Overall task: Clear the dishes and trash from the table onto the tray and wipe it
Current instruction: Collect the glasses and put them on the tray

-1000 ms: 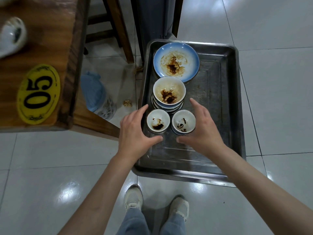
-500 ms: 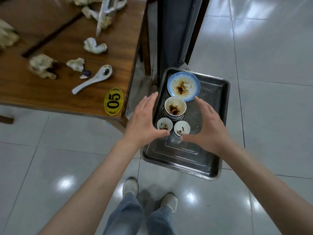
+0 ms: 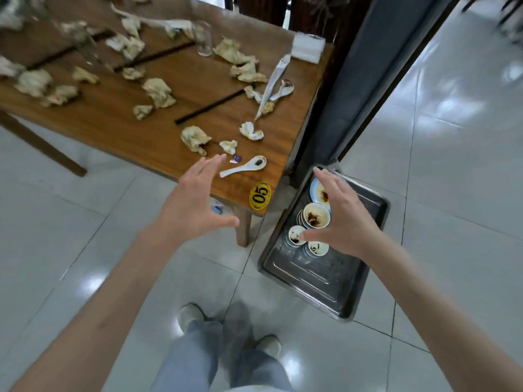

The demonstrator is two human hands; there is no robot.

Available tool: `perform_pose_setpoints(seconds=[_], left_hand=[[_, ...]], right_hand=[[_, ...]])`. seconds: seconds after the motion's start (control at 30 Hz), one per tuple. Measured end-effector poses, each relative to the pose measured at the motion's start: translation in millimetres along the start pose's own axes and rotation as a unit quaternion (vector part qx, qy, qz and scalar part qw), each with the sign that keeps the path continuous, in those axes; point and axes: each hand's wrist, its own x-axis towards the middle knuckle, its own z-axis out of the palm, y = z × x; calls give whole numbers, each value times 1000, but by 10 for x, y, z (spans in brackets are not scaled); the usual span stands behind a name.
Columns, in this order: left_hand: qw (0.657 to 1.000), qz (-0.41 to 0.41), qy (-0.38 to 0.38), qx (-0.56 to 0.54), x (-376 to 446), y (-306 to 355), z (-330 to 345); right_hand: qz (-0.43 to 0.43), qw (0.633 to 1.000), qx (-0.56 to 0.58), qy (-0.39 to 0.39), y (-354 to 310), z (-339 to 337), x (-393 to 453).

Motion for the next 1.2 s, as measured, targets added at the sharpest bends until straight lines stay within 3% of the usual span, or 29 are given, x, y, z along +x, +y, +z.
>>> perform_pose_setpoints(seconds=[0.63,0.9,1.2], left_hand=[[980,-127,153,24,-659,-1975,-2685],[969,-129,208,39,-118,-2863,-3365],[968,-115,212,63,1127,-3913,-3960]], right_hand=[[-80,996,-41,-8,-2584,232,1262],[-107,994,-34,0,-3343,522,2350],[-107,994,-32,-11,-4048,801,3947]])
